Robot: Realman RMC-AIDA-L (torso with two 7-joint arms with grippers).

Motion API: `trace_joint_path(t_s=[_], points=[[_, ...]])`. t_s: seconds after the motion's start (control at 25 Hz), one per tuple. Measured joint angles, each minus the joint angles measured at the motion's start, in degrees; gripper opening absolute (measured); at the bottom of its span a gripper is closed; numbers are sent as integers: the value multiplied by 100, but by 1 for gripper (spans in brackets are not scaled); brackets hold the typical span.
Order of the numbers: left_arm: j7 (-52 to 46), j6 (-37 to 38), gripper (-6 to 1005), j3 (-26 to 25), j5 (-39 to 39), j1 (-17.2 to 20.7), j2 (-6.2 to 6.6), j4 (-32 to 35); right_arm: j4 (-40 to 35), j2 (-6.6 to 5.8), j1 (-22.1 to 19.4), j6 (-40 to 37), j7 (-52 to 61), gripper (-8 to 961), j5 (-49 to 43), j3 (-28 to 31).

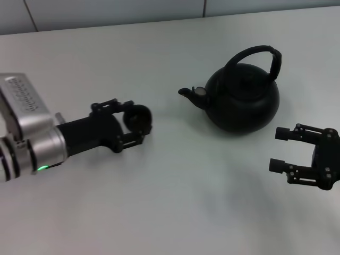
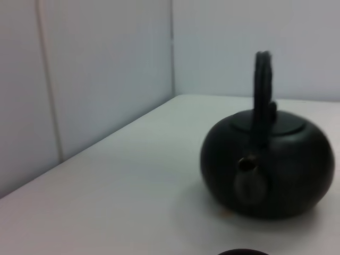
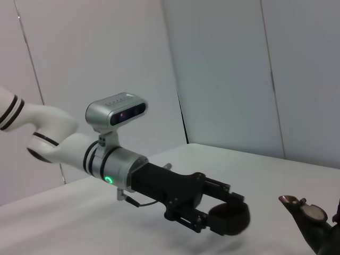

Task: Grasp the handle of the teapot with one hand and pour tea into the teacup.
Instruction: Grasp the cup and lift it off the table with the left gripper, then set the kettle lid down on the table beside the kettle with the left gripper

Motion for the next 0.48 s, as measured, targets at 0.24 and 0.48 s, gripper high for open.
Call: trace_joint_path(t_s=[0.24,0.48], points=[[217,-157,700,-79,0,-418,-3,-462,0,0,25,0,2,750,8,0],[416,-256,705,-308,1,-573,-5,-699,0,0,32,-31,6,750,54,0]])
